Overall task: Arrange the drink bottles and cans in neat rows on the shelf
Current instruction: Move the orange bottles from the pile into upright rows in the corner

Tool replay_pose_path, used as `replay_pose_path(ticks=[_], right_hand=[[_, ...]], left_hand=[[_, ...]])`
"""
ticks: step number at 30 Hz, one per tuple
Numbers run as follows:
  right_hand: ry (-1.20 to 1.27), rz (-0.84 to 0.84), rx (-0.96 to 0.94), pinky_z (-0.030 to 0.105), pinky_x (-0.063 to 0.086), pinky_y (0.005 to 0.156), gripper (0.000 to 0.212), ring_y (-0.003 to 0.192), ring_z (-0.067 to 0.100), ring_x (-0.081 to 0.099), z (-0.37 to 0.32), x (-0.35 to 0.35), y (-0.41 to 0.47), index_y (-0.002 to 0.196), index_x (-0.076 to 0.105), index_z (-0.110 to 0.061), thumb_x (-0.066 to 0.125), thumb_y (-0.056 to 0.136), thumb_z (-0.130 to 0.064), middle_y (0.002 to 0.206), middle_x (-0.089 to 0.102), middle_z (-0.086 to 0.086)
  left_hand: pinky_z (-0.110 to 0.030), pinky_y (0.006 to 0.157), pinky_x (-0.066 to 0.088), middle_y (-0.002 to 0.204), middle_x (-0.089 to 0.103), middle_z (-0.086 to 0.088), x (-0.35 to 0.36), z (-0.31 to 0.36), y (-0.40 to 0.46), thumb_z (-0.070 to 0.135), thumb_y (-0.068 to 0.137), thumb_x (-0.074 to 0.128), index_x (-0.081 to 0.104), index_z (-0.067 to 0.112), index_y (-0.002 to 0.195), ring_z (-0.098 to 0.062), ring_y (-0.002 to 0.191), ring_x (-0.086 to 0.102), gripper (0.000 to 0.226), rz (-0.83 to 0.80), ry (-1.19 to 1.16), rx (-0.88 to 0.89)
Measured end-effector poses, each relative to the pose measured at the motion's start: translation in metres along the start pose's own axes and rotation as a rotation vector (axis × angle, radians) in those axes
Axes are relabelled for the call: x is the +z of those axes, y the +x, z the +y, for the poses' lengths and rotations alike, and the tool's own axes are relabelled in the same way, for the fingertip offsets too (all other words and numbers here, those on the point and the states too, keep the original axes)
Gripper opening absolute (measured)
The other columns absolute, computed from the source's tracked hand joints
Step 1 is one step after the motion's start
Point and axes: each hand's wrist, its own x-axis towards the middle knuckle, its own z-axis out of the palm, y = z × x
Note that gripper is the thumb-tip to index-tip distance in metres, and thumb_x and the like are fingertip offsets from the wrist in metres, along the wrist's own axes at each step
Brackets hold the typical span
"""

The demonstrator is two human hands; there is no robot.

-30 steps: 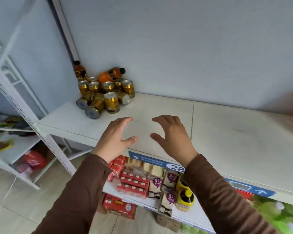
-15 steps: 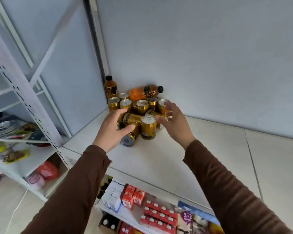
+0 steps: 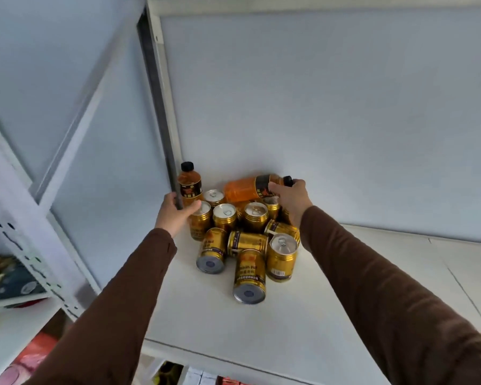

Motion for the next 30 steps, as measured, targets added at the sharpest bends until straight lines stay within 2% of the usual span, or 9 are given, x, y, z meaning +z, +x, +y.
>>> replay_pose_path(ticks=[3,6,9,11,13,17,20,24,30], right_hand=[[0.094,0.069,0.072,0.039,0.054,0.089,0.060,0.107,0.027,0.060,-0.002,0.013,0.007,0.133,0.042,-0.006,0.074,0.087,-0.028,0.120,0.059,0.014],[0.206,0.099,0.115,0.032,0.056,0.073,0.045,0.090,0.020,0.062,-0.003,0.022,0.007,0.125,0.050,-0.003,0.071,0.090,-0.023,0.113,0.061,0.013],[0.302,0.093,0.128,0.034,0.057,0.083,0.044,0.109,0.029,0.062,-0.007,0.026,0.007,0.130,0.050,-0.001,0.068,0.092,-0.017,0.123,0.060,0.016],[0.384,0.102,0.143,0.042,0.055,0.094,0.047,0.118,0.032,0.057,-0.011,0.027,0.007,0.135,0.049,-0.003,0.067,0.093,-0.012,0.130,0.056,0.016],[0.491,0.124,0.141,0.048,0.054,0.094,0.043,0.112,0.030,0.057,-0.014,0.030,0.004,0.132,0.051,-0.008,0.067,0.092,-0.011,0.126,0.056,0.014],[0.485,0.156,-0.015,0.044,0.057,0.091,0.035,0.112,0.030,0.060,-0.022,0.031,-0.002,0.124,0.057,-0.012,0.069,0.091,-0.015,0.118,0.060,0.013],[0.498,0.160,-0.108,0.040,0.057,0.090,0.031,0.114,0.030,0.059,-0.034,0.019,-0.011,0.121,0.059,-0.013,0.068,0.092,-0.020,0.120,0.059,0.015],[0.513,0.199,-0.212,0.041,0.057,0.091,0.033,0.116,0.027,0.060,-0.050,-0.010,-0.029,0.122,0.059,-0.013,0.068,0.092,-0.025,0.126,0.058,0.016],[0.458,0.374,-0.384,0.038,0.060,0.081,0.035,0.106,0.022,0.066,-0.064,-0.087,-0.074,0.117,0.061,-0.010,0.071,0.089,-0.028,0.115,0.063,0.013]], left_hand=[[-0.044,0.105,0.046,0.132,0.061,-0.006,0.003,-0.009,0.032,0.052,0.077,0.079,0.049,0.015,0.138,-0.024,0.120,0.059,0.077,-0.091,-0.123,-0.047],[-0.049,0.107,0.045,0.127,0.066,-0.006,0.011,-0.015,0.051,0.049,0.074,0.082,0.055,0.017,0.135,-0.024,0.117,0.061,0.074,-0.164,-0.189,-0.063],[-0.050,0.107,0.044,0.127,0.066,-0.008,0.016,-0.019,0.061,0.043,0.074,0.084,0.055,0.017,0.134,-0.027,0.117,0.061,0.071,-0.167,-0.230,-0.073],[-0.050,0.106,0.046,0.124,0.067,-0.010,0.016,-0.019,0.064,0.037,0.074,0.086,0.059,0.015,0.129,-0.029,0.115,0.063,0.065,-0.132,-0.246,-0.057],[-0.046,0.104,0.047,0.122,0.068,-0.009,0.014,-0.018,0.062,0.034,0.075,0.085,0.061,0.015,0.126,-0.029,0.114,0.063,0.060,-0.061,-0.226,-0.010],[-0.050,0.105,0.044,0.125,0.066,-0.004,0.002,-0.003,0.049,0.039,0.078,0.080,0.057,0.021,0.126,-0.028,0.118,0.060,0.057,0.125,-0.160,0.138],[-0.053,0.102,0.046,0.123,0.065,0.000,-0.009,0.021,0.039,0.052,0.074,0.076,0.056,0.025,0.125,-0.025,0.118,0.058,0.061,0.183,-0.122,0.273],[-0.046,0.102,0.047,0.122,0.064,0.011,0.000,0.065,0.018,0.062,0.070,0.073,0.056,0.035,0.123,-0.014,0.116,0.058,0.062,0.079,-0.203,0.394],[-0.035,0.094,0.049,0.113,0.067,0.016,0.065,0.122,-0.025,0.054,0.076,0.077,0.059,0.033,0.123,-0.006,0.106,0.061,0.054,-0.154,-0.250,0.483]])
